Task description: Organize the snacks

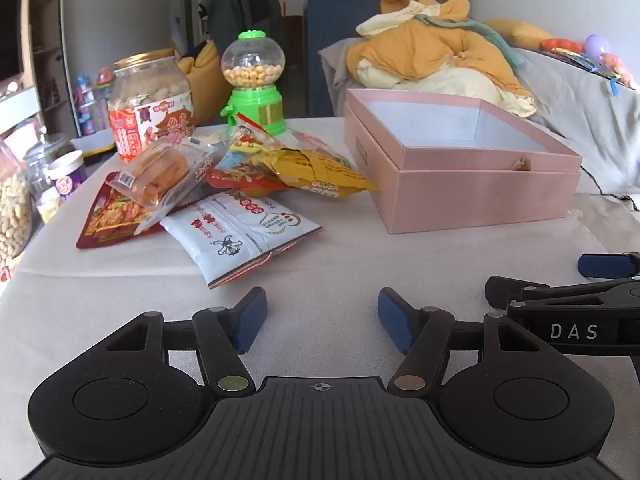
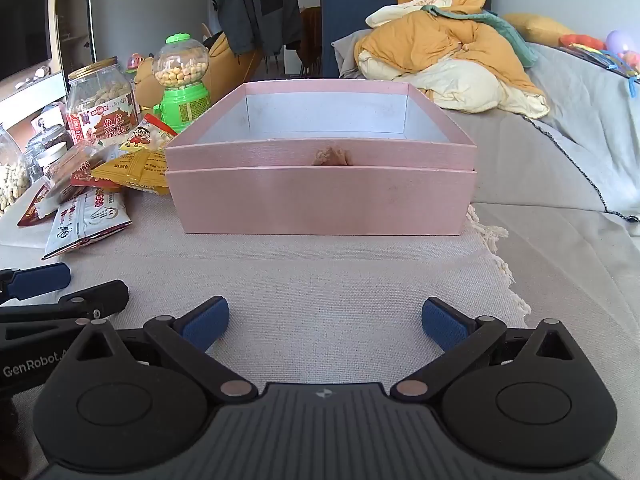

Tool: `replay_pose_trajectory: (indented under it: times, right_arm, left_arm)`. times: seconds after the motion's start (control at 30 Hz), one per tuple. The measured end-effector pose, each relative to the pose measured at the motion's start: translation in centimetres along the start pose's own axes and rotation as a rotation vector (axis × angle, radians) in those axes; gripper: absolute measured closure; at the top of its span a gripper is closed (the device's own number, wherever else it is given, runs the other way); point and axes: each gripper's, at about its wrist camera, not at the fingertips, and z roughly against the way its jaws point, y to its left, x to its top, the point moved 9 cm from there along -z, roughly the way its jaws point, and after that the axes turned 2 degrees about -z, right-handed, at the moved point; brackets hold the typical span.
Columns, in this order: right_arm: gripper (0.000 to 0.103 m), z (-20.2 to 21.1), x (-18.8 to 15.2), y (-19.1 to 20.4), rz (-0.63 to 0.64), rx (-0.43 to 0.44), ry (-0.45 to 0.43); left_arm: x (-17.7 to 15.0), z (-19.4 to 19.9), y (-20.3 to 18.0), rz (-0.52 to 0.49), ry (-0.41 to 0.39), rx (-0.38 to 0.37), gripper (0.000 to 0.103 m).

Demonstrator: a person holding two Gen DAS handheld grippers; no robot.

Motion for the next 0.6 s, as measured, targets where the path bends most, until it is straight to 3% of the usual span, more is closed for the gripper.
replay_pose_trajectory:
  times: [0.6]
  right_arm:
    - [0.0, 0.01, 0.04, 0.02, 0.0, 0.0, -0.004]
  left_arm:
    - [0.02, 0.0, 0.03, -0.003, -0.003, 0.002, 0.034]
